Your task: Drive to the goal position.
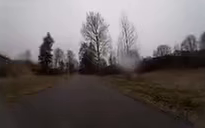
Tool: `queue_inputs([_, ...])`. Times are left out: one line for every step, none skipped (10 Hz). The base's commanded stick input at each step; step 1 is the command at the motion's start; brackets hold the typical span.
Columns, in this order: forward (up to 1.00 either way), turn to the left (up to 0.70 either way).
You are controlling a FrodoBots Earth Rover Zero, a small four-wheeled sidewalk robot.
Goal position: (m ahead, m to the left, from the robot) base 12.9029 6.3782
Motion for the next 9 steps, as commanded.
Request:
queue_inputs([0.70,0.33])
queue_inputs([0.70,0.35])
queue_inputs([0.70,0.25])
queue_inputs([0.70,0.07])
queue_inputs([0.70,0.00])
queue_inputs([0.70,0.10])
queue_inputs([0.70,0.33])
queue_inputs([0.70,0.35])
queue_inputs([0.70,0.35])
